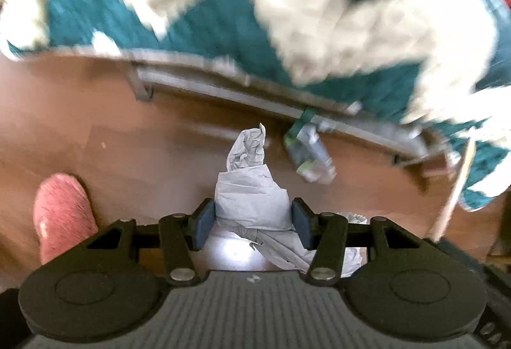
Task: Collect trash
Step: 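Lift the foil packet and snack stick up to the wastebasket with both tools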
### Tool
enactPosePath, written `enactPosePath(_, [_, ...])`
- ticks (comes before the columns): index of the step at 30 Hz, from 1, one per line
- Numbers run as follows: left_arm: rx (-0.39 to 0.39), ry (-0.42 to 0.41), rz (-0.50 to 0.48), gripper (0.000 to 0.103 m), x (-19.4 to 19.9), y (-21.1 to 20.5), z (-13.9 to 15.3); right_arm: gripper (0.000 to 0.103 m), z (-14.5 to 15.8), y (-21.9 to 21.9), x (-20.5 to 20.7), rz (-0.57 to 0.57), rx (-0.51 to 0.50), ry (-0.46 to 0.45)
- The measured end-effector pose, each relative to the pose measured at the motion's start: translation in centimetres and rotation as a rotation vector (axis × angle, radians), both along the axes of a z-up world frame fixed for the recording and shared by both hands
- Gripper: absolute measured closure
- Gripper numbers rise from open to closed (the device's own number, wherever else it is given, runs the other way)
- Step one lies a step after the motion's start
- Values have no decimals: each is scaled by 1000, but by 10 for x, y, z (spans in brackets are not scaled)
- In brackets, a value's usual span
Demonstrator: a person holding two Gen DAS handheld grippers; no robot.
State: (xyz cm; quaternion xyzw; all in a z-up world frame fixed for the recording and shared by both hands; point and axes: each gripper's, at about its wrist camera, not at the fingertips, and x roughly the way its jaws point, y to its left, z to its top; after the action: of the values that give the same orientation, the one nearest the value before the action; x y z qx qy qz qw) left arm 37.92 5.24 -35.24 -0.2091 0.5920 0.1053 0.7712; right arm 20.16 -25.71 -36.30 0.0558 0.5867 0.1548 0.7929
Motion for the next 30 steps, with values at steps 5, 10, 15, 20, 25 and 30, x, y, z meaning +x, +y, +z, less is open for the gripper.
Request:
enactPosePath(5, [9,-138,-4,51,-27,5,86,84,68,3,-24,55,23,-109])
enactPosePath(10, [44,-268,-21,51,-52,12,159,84,141,1,-39,106,34,-249])
enactPosePath(15, [58,-429,2,51,-76,21,226,84,205,4,-49,141,51,-375])
enactPosePath(20, [123,-588,-3,51,-86,31,306,84,266,14,-47,169,77,-497])
enactPosePath(25, [192,-718,-11,51,-78,43,374,84,323,27,-31,188,92,-609])
enactPosePath(30, [304,-808,-40,51,-56,48,436,84,363,52,-1,206,89,-697])
